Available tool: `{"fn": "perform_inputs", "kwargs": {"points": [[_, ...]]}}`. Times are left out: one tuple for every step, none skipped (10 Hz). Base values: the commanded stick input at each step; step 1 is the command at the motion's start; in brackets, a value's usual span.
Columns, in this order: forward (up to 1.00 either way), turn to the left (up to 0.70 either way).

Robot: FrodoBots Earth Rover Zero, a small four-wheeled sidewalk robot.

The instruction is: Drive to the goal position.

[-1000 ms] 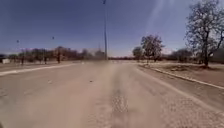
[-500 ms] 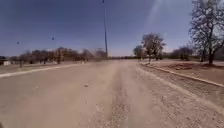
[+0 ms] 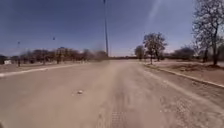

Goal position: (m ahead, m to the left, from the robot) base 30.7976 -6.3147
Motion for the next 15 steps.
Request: {"fn": "perform_inputs", "kwargs": {"points": [[1.00,0.00],[1.00,0.00],[1.00,0.00],[1.00,0.00],[1.00,0.00],[1.00,0.00],[1.00,0.00],[1.00,0.00],[1.00,0.00],[1.00,0.00],[1.00,0.00],[1.00,0.00],[1.00,0.00],[1.00,0.00],[1.00,0.00]]}}
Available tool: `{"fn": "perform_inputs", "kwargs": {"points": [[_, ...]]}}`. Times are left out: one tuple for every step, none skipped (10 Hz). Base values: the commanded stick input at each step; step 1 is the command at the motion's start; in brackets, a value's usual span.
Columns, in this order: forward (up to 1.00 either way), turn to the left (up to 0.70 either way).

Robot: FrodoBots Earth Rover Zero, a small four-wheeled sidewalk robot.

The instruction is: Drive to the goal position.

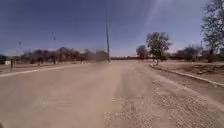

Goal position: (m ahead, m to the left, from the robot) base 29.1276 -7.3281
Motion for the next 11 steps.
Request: {"fn": "perform_inputs", "kwargs": {"points": [[1.00,0.00],[1.00,-0.27],[1.00,-0.27],[1.00,0.00],[1.00,0.00],[1.00,0.00],[1.00,0.00],[1.00,0.00],[1.00,0.00],[1.00,0.00],[1.00,0.00]]}}
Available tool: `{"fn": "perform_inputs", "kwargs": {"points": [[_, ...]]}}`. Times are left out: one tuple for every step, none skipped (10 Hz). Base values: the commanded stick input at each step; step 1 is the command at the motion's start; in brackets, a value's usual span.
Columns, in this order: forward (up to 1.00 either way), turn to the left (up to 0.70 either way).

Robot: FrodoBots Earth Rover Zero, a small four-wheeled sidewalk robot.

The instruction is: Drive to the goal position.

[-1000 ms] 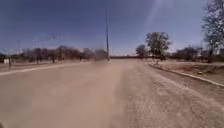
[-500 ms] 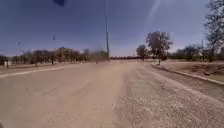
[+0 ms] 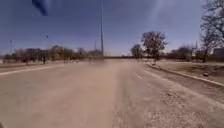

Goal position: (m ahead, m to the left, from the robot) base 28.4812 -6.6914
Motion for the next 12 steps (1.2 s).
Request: {"fn": "perform_inputs", "kwargs": {"points": [[1.00,0.00],[1.00,0.00],[1.00,0.00],[1.00,0.00],[1.00,0.00],[1.00,0.00],[1.00,0.00],[1.00,0.00],[1.00,0.00],[1.00,0.00],[1.00,0.00],[1.00,0.00]]}}
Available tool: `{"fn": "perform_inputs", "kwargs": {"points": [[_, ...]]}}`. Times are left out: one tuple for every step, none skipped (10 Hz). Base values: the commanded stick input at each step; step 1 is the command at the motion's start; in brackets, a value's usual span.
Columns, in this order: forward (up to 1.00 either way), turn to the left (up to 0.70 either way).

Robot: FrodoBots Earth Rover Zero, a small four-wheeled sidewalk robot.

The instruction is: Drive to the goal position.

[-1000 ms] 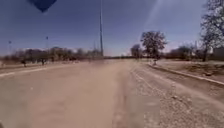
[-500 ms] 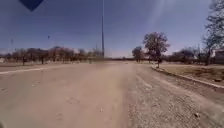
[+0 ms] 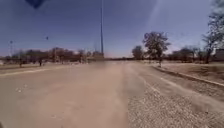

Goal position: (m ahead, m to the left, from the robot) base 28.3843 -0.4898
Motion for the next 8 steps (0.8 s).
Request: {"fn": "perform_inputs", "kwargs": {"points": [[1.00,0.00],[1.00,0.00],[1.00,0.00],[1.00,-0.27],[1.00,-0.27],[1.00,0.00],[1.00,0.00],[1.00,0.00]]}}
